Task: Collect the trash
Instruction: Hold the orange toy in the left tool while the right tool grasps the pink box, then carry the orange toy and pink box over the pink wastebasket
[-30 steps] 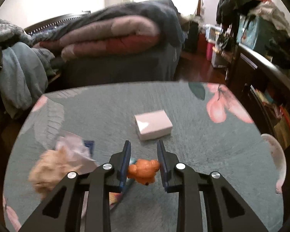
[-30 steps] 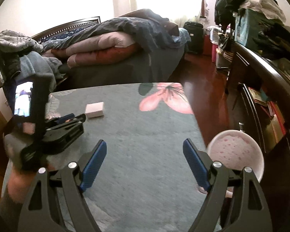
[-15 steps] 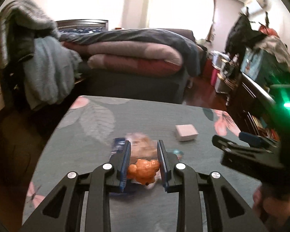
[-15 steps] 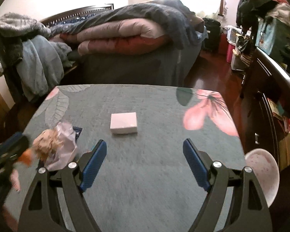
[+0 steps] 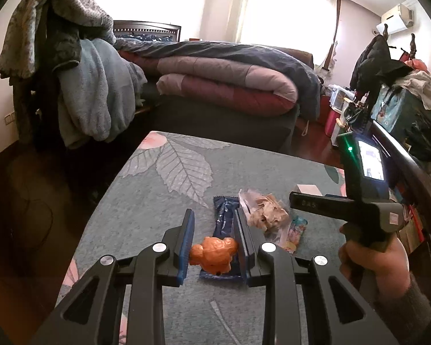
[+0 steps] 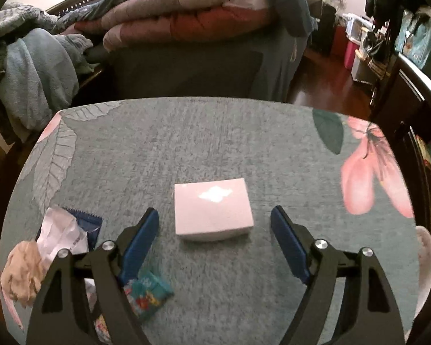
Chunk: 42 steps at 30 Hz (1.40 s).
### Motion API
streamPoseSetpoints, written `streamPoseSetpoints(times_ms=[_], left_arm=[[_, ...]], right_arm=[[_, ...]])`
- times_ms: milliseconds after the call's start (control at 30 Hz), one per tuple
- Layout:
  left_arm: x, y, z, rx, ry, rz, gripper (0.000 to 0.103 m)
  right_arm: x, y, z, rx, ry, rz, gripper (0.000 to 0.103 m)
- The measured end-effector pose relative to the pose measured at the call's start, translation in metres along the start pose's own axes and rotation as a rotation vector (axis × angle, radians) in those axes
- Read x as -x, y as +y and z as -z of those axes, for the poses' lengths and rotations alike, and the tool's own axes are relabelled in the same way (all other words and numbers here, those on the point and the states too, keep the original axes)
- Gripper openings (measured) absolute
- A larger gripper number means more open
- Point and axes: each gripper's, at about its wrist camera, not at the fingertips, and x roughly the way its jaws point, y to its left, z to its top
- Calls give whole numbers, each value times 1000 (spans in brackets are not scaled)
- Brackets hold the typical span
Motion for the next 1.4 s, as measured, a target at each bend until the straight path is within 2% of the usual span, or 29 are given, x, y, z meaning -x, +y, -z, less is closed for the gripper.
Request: streamPoseSetpoints(times_ms=[67, 100, 133, 333, 533, 700, 1067, 1400], left_arm=[[1, 2, 0, 4, -2, -3, 28], [1, 3, 0, 6, -2, -3, 28], [1, 3, 0, 9, -2, -2, 28], [8, -3, -2, -3, -9, 20, 28], [15, -19, -3, -26, -14, 32, 28], [20, -42, 0, -60, -10, 50, 28], [27, -97, 9, -121, 29, 136, 28], [40, -131, 12, -174, 22, 162, 28]], right_arm=[[1, 3, -1, 17, -12, 7, 64], [1, 4, -1, 23, -14, 3, 55], [2, 4, -1, 26, -13, 5, 53], [18, -7, 10, 20, -29, 12, 53], [48, -42, 35, -52, -52, 10, 53], [71, -75, 62, -110, -51, 0, 53], [122, -115, 121, -161, -86, 16, 53], [155, -152, 150, -232, -127, 23, 53]])
